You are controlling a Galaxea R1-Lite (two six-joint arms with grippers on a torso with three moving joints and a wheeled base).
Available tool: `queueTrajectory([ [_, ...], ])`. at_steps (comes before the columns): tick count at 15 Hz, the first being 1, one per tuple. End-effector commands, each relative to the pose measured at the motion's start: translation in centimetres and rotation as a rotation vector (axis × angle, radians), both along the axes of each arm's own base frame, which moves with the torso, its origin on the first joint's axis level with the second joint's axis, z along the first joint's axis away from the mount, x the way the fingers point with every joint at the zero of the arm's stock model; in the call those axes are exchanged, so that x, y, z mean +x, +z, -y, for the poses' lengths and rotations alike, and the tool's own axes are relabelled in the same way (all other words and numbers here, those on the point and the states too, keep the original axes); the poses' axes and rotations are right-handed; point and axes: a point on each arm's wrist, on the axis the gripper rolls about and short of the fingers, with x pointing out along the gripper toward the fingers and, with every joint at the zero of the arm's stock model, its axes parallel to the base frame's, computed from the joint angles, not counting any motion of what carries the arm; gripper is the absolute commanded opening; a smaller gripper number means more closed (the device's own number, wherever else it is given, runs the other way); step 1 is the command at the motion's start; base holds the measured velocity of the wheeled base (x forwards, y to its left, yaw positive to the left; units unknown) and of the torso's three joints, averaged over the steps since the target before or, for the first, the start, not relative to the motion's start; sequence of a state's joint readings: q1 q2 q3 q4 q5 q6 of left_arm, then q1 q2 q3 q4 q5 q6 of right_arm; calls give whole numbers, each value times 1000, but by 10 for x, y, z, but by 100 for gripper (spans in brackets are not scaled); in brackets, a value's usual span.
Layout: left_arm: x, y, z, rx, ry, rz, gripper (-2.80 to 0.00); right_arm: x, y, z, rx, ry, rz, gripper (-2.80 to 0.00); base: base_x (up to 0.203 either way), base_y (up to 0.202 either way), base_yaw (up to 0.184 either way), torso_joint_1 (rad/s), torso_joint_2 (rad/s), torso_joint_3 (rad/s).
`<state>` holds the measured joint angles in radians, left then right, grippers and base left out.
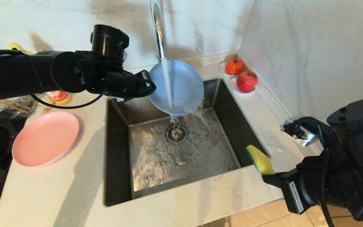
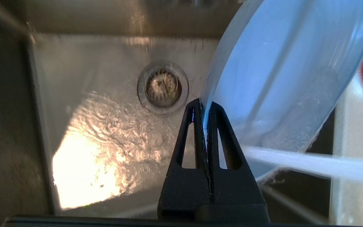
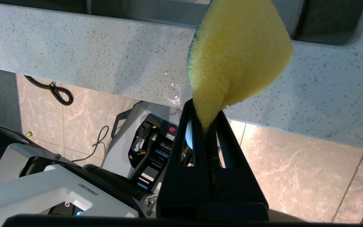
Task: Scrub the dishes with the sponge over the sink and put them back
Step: Wash the plate
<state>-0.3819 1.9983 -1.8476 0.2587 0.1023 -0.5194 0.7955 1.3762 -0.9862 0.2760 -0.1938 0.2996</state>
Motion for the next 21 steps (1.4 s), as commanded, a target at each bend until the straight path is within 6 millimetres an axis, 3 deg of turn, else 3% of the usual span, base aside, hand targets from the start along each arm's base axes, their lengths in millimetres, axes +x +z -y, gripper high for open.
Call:
queueTrajectory([
  [1,-3,-10,3,5,-5,-39,-280,-1,-2,1,-4,-2,-6,-280,0,0,0,0,0,0],
  [8,-36,-25,-2,20,-35,-88,-280,-1,-5,3,-9,-7,-13,-280,0,0,0,0,0,0],
  [14,-50,-34,21,22,-99,-72,-280,-3,-3,5,0,-5,-8,-280,0,0,0,0,0,0],
  [19,-60,-35,11,49,-68,-79,-280,-4,-2,6,2,-4,-4,-280,0,0,0,0,0,0],
  [21,-68,-29,-5,70,-36,-73,-280,-3,1,6,9,-5,3,-280,0,0,0,0,0,0],
])
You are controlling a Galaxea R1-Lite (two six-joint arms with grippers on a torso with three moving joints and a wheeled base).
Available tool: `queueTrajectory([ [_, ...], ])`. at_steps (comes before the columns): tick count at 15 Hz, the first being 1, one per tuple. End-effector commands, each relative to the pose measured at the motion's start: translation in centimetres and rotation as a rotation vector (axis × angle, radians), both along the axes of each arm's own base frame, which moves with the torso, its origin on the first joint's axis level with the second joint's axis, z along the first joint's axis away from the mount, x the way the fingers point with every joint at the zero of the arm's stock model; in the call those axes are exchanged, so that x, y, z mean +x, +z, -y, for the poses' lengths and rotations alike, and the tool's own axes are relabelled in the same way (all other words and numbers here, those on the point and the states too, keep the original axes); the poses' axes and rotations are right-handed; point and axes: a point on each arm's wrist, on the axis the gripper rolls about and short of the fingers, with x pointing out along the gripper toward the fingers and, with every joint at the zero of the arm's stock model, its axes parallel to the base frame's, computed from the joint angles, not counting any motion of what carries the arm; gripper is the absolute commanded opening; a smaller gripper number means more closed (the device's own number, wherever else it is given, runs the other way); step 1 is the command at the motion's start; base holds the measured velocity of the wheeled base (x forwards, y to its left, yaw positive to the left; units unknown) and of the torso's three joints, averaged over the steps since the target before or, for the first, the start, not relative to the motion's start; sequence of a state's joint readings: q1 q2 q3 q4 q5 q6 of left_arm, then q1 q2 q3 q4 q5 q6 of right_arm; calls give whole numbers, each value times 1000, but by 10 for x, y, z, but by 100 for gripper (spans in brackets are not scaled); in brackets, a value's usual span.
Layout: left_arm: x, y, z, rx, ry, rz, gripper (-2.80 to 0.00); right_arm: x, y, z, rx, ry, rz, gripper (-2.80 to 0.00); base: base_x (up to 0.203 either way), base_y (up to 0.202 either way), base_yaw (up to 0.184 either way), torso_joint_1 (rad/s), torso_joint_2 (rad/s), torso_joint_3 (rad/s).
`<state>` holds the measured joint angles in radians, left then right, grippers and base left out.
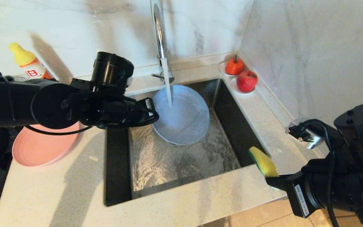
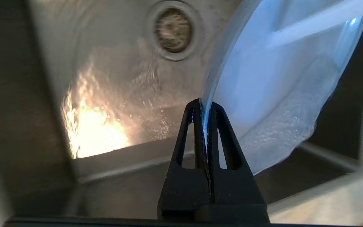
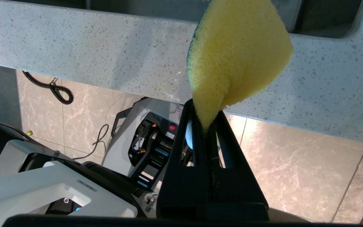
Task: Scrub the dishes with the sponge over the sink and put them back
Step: Wash the plate
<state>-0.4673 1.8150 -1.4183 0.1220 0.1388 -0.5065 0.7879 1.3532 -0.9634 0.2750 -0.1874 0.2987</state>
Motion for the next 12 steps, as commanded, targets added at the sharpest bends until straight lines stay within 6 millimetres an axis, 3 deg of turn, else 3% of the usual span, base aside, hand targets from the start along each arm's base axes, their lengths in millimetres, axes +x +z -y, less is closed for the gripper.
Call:
queueTrajectory([
  [1,-15,8,-23,20,40,8,-280,1,4,1,15,-6,11,-280,0,0,0,0,0,0],
  [4,-30,1,-49,131,111,10,-280,1,0,0,6,-6,-2,-280,0,0,0,0,0,0],
  [8,-42,25,-79,220,199,125,-280,0,-3,1,0,-10,-15,-280,0,0,0,0,0,0],
  [12,-59,44,-89,302,190,318,-280,0,-8,1,-14,-12,-28,-280,0,0,0,0,0,0],
])
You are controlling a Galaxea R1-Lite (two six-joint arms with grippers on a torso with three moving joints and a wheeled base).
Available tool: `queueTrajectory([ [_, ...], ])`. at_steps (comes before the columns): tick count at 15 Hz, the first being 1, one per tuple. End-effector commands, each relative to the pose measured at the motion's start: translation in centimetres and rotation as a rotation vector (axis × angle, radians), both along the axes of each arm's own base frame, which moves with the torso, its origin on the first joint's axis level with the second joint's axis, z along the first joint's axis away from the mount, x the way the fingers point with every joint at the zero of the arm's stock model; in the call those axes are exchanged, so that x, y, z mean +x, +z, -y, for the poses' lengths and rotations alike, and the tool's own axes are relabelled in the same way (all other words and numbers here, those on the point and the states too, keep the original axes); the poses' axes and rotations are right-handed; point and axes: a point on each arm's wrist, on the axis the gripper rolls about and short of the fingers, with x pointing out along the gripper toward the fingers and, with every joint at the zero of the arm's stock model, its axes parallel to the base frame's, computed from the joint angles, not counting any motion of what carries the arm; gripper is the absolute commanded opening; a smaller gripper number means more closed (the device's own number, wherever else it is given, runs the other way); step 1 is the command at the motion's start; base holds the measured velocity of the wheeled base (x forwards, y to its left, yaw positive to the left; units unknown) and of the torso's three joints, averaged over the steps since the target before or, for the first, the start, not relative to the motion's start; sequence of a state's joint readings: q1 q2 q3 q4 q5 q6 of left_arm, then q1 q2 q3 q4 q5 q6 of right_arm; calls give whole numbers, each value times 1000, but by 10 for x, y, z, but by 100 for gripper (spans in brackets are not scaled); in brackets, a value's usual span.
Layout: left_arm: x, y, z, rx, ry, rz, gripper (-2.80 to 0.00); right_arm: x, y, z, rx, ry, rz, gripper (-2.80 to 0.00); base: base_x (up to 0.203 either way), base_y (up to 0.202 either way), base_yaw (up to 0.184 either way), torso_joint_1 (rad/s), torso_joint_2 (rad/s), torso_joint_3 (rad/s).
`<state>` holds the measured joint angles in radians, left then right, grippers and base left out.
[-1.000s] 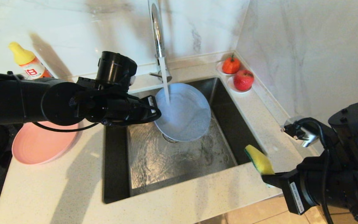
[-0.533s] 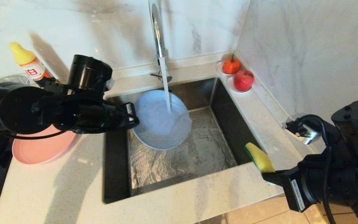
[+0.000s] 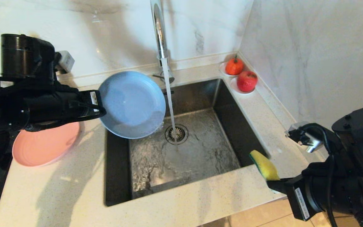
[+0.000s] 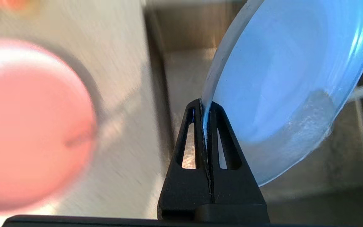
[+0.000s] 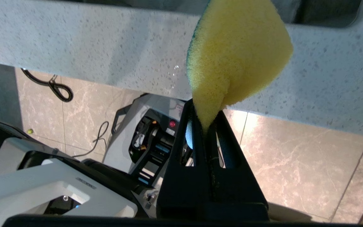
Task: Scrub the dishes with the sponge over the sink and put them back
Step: Wash the plate, then wipe the plate
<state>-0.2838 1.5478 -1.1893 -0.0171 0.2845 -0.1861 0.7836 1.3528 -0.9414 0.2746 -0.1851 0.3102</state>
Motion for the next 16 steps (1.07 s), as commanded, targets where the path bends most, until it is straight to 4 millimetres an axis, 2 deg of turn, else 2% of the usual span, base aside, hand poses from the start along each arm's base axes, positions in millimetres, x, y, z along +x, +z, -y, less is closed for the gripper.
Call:
queueTrajectory([
  [1,-16,14,-6,71,4,145,-280,1,-3,-1,-9,-2,-9,-280,0,0,0,0,0,0],
  [3,-20,15,-8,188,21,244,-280,0,-3,0,-11,-2,-10,-280,0,0,0,0,0,0],
  [7,-28,11,-11,312,43,377,-280,0,-3,1,-9,-4,-7,-280,0,0,0,0,0,0],
  [12,-37,17,-13,350,62,579,-280,0,-3,1,-11,-5,-6,-280,0,0,0,0,0,0],
  [16,-50,21,-17,352,66,640,-280,1,-3,0,-14,-4,-10,-280,0,0,0,0,0,0],
])
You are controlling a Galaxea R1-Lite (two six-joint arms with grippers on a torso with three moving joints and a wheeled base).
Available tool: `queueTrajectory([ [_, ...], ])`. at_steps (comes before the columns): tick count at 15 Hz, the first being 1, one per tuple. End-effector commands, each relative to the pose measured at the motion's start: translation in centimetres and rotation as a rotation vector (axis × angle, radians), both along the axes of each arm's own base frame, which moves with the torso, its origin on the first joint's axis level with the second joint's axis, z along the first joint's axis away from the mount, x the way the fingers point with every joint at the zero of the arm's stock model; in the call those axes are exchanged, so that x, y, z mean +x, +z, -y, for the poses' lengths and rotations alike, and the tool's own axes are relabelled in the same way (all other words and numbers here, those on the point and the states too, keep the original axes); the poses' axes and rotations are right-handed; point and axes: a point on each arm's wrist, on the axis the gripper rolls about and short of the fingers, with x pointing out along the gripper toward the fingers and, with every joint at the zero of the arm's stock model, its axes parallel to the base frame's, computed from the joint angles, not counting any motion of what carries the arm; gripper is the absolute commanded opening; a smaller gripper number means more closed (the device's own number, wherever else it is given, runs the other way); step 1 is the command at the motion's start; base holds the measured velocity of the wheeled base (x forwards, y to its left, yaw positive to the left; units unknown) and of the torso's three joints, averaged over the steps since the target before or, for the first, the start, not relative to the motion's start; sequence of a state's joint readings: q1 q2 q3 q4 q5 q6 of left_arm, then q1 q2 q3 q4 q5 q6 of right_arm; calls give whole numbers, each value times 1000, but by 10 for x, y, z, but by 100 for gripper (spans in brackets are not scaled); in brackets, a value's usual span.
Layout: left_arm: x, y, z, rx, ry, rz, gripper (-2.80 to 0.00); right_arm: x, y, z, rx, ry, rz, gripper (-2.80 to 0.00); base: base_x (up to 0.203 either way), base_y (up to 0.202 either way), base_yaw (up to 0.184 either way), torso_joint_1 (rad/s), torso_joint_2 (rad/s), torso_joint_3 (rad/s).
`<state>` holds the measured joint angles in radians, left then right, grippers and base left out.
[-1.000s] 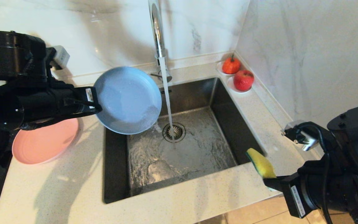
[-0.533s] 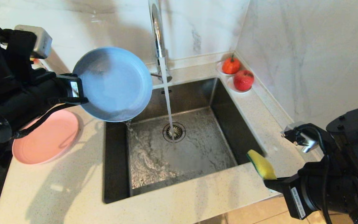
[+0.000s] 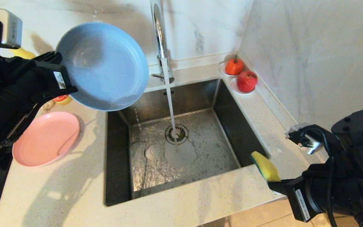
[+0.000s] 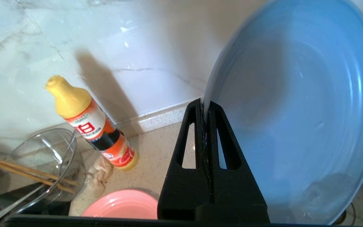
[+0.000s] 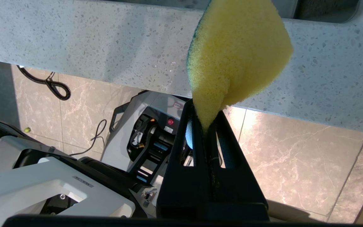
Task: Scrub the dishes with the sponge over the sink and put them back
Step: Wipe the plate
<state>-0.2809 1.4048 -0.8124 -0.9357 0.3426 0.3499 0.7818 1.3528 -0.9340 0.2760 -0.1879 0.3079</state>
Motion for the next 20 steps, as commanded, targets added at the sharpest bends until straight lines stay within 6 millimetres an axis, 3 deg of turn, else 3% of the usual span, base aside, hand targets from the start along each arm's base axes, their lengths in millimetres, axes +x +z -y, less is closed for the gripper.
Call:
queueTrajectory([
  [1,-7,3,-2,-3,-4,15,-280,1,-2,-1,-6,-1,-7,-280,0,0,0,0,0,0],
  [8,-38,8,-10,-40,-86,-98,-280,-5,7,5,23,2,22,-280,0,0,0,0,0,0],
  [12,-72,2,-15,-117,-294,-322,-280,-12,23,10,83,49,62,-280,0,0,0,0,0,0],
  [16,-80,-6,-15,-106,-337,-357,-280,-12,39,9,129,87,91,-280,0,0,0,0,0,0],
  [20,-92,-22,-14,-27,-424,-388,-280,-17,70,15,207,133,123,-280,0,0,0,0,0,0],
])
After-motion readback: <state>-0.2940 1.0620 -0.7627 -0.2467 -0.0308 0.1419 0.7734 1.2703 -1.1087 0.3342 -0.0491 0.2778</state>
